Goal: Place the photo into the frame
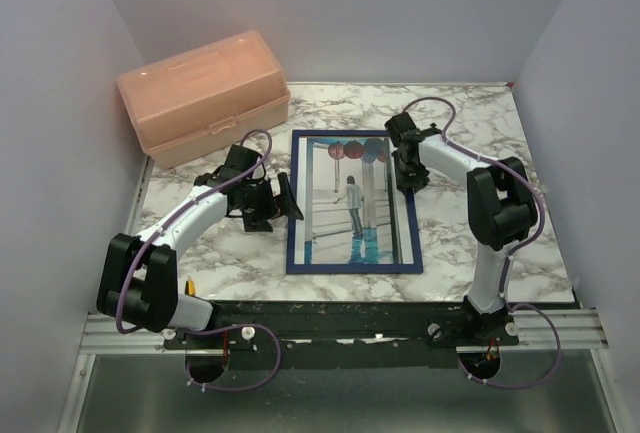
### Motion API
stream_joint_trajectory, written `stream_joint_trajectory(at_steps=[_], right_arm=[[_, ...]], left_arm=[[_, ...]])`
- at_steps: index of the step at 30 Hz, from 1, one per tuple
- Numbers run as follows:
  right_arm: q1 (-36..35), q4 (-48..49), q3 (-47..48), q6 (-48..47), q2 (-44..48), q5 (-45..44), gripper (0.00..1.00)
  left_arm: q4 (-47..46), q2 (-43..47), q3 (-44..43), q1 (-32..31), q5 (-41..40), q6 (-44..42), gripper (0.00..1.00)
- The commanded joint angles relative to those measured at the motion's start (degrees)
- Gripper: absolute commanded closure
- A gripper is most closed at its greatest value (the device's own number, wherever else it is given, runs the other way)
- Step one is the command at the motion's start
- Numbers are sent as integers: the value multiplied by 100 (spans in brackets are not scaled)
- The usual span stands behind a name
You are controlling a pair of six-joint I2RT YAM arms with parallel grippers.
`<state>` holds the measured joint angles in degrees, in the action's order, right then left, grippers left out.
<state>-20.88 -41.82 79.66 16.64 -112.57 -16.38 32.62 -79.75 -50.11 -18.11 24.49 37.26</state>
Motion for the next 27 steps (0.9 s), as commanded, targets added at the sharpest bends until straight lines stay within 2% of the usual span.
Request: stream_joint_trajectory(at_steps=[1,2,6,12,16,19,21,24,27], right_arm=[[89,9,179,62,-56,-221,56],[85,-21,206,129,-3,-139,47],[98,-5,194,357,347,174,24],[156,909,-545,486,1447,673,0],[281,1608,-1090,439,2188,1127,0],[409,2094,-1535,449,2645,1235,0],[569,2518,-1911,428,2949,1408,0],[941,3306,-2574,460,3449,1927,0],[1161,3972,-3240,498,3933,1721,0]], left_arm=[[-298,102,-34,27,-10,-172,2],[-299,143,-55,22,-15,-196,1],[-343,470,-118,26,-6,-375,2],[-1083,1209,79,161,382,-430,2],[-2115,1813,578,428,686,15,2],[-2947,2374,1034,654,493,352,1],[-3532,2726,1380,816,205,478,1],[-4145,3296,1892,914,-680,387,1],[-4873,3801,2442,931,-1654,-51,1]])
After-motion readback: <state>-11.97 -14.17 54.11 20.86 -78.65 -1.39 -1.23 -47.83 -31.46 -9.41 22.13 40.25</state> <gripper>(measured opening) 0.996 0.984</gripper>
